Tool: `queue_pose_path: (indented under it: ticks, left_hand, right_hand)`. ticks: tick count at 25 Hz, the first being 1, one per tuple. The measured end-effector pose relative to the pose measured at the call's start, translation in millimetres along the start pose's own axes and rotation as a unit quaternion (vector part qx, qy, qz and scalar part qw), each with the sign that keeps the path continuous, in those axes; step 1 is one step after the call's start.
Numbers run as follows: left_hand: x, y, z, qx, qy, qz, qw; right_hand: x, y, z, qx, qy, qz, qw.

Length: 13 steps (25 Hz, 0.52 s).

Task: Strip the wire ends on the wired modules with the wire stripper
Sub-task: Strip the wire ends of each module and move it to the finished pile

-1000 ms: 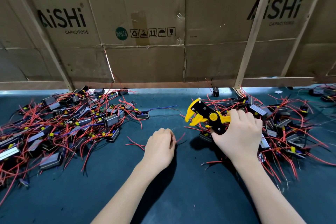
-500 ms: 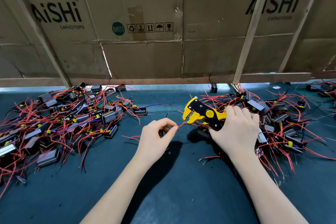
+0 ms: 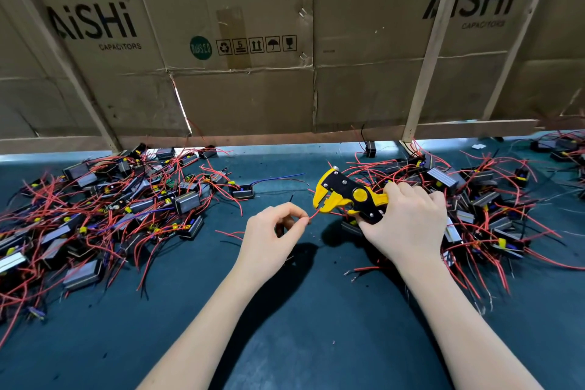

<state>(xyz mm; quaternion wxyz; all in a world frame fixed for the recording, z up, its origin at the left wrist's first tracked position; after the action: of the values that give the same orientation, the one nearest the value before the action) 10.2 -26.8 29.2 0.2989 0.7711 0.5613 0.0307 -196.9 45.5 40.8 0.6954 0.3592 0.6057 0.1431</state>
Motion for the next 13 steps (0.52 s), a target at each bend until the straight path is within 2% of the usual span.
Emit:
queue_pose_path:
  ticks: [13]
  left_hand:
    - [1.3,1.3,-2.5,-0.011,-0.011,-0.001,1.000]
  right_hand:
    - [-2.1,0.8,2.0,-0.021,-0.006,0.060,0.998]
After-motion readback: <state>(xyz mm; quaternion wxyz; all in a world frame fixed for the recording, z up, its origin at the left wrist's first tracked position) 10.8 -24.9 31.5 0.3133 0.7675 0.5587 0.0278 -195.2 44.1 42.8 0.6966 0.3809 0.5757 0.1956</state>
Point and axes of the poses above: each hand's wrist, its own x-axis away from the middle knuckle, its own y-axis out of the back of the hand, z = x × y, the point moved 4 cm from there along -x, towards the middle knuckle, and after that the axes turned 6 degrees about y, right-handed, at the moved point
